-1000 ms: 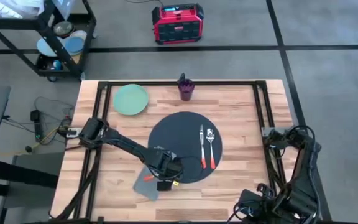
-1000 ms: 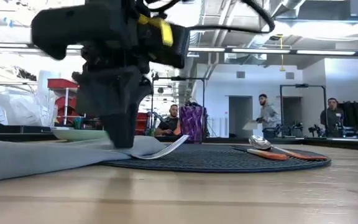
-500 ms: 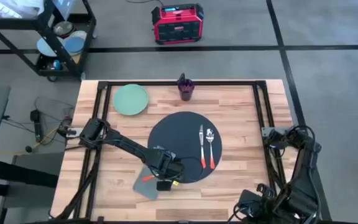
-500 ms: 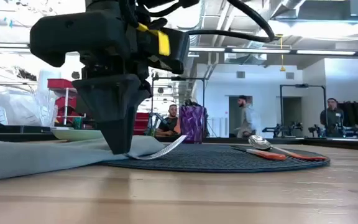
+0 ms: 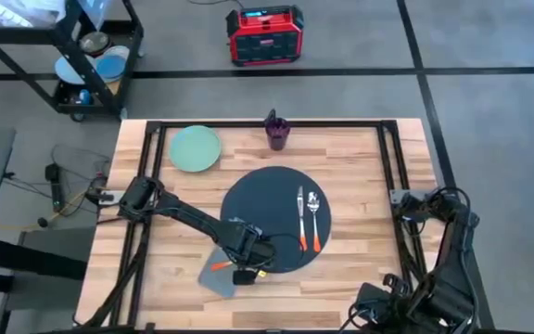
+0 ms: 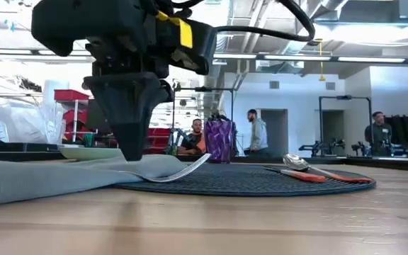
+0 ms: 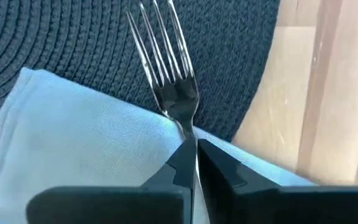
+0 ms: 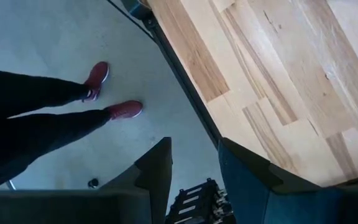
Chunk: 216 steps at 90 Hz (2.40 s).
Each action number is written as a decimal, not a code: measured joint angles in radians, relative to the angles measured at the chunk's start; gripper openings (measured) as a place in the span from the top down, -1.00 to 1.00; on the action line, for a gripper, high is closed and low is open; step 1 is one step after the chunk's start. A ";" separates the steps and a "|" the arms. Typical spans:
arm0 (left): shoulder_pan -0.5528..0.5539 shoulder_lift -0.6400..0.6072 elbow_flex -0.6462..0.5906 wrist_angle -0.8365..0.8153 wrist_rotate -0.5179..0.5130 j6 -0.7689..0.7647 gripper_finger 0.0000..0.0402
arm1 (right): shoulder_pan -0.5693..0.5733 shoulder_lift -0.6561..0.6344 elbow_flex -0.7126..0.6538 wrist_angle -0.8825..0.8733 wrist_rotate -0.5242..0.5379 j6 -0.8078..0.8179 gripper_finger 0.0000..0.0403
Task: Set table place
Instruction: Put the orange fork on the table napkin
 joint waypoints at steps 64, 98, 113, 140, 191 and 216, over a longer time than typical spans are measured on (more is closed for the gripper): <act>0.000 0.000 -0.008 0.005 0.001 -0.020 0.60 | 0.031 0.000 0.000 0.010 0.053 0.017 0.41; -0.003 0.002 -0.041 0.010 0.019 -0.071 0.51 | 0.040 0.000 0.000 -0.002 0.052 -0.009 0.41; -0.003 0.002 -0.041 0.051 0.016 -0.070 0.51 | 0.040 0.000 0.000 -0.002 0.052 -0.009 0.41; -0.011 0.060 -0.035 0.078 0.016 -0.069 0.51 | 0.045 0.000 0.000 0.011 0.049 0.004 0.41; -0.008 0.067 0.012 0.034 0.026 -0.063 0.96 | 0.052 0.000 0.000 0.014 0.046 0.027 0.41; -0.008 0.057 0.026 -0.012 0.029 -0.085 0.98 | 0.052 0.000 0.000 0.013 0.047 0.027 0.41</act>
